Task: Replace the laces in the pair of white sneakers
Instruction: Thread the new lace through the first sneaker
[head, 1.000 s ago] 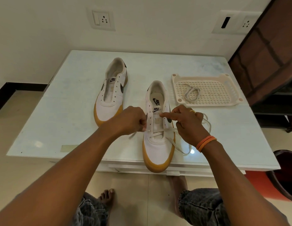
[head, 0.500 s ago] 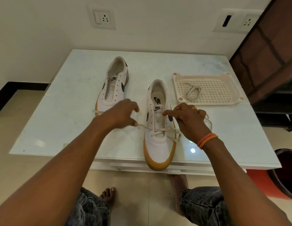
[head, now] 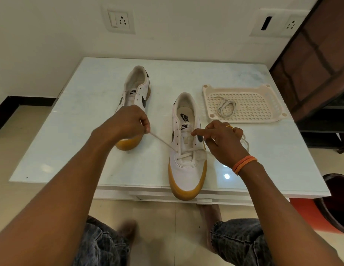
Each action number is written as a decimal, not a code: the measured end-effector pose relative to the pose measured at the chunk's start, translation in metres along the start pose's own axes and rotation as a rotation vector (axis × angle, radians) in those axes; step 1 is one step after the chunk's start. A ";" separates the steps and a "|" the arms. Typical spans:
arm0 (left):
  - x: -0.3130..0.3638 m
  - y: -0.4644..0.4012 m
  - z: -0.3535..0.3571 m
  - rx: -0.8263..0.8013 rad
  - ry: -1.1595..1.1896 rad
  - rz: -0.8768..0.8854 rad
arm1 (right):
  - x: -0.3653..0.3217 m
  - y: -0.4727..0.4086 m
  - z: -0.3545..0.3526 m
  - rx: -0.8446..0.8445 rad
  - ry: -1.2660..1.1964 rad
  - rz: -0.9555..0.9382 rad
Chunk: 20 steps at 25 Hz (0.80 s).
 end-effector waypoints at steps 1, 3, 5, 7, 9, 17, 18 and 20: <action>-0.011 -0.004 -0.003 0.048 -0.066 -0.026 | 0.000 0.000 0.001 -0.004 -0.009 0.006; -0.030 -0.009 0.002 0.072 -0.168 -0.116 | 0.000 -0.001 0.002 -0.011 -0.014 0.008; -0.036 -0.004 0.010 0.068 -0.244 -0.201 | 0.000 -0.001 0.002 -0.008 -0.014 0.011; -0.023 -0.001 0.017 0.065 -0.278 -0.147 | 0.001 0.000 0.002 0.003 -0.018 0.013; 0.004 0.002 0.029 -0.028 -0.155 0.035 | -0.001 0.002 0.002 0.035 -0.039 0.002; 0.052 0.021 0.060 -0.149 0.053 0.262 | -0.026 0.015 0.027 -0.040 -0.076 0.043; 0.051 0.020 0.059 -0.158 0.089 0.253 | -0.026 0.015 0.028 -0.044 -0.078 0.070; 0.052 0.022 0.060 -0.184 0.143 0.234 | -0.026 0.014 0.029 -0.057 -0.075 0.096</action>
Point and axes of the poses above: each hand's wrist, its own y-axis away from the middle knuckle, its own z-axis out of the palm, x = y × z, the point moved 7 cm from there along -y, towards the middle knuckle, and after that the axes turned 11 degrees about x, right-handed, at the moved point
